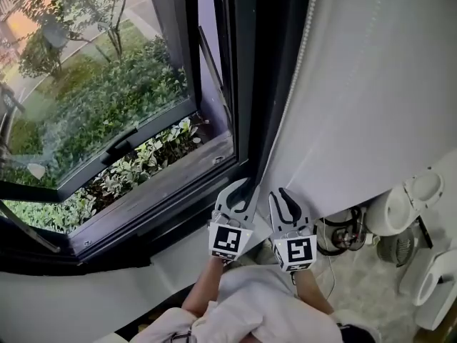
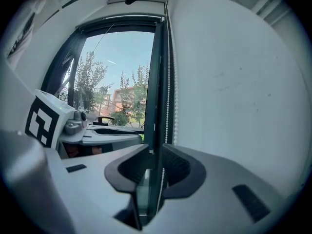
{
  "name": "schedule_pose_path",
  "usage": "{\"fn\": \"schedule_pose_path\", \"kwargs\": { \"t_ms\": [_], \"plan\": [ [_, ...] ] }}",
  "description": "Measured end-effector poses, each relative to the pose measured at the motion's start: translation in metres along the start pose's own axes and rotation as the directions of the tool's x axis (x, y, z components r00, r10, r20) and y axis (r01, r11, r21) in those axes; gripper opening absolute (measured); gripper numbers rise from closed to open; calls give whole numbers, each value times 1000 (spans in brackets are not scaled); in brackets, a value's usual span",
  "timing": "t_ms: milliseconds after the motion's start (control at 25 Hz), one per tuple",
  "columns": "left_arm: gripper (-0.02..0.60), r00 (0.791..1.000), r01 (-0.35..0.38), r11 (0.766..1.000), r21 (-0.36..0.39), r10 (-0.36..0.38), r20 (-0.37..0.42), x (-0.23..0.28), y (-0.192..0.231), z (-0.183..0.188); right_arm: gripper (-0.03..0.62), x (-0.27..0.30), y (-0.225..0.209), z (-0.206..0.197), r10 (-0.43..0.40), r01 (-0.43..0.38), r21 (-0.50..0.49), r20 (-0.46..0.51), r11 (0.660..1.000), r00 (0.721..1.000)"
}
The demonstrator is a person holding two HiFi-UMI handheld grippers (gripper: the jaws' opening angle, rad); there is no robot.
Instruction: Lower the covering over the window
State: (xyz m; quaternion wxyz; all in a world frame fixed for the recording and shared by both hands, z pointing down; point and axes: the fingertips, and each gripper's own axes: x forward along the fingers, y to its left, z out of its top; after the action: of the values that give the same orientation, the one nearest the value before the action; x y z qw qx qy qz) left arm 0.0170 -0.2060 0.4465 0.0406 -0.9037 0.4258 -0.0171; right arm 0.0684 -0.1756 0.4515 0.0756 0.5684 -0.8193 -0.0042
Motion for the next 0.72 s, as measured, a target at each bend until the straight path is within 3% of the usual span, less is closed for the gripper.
{"fn": "schedule_pose_path", "kwargs": {
  "t_ms": [720],
  "plan": [
    [155, 996, -73, 997, 5, 74, -56, 55, 9, -19, 80, -2, -13, -7, 25, -24, 20, -17, 1000, 1000]
  ]
}}
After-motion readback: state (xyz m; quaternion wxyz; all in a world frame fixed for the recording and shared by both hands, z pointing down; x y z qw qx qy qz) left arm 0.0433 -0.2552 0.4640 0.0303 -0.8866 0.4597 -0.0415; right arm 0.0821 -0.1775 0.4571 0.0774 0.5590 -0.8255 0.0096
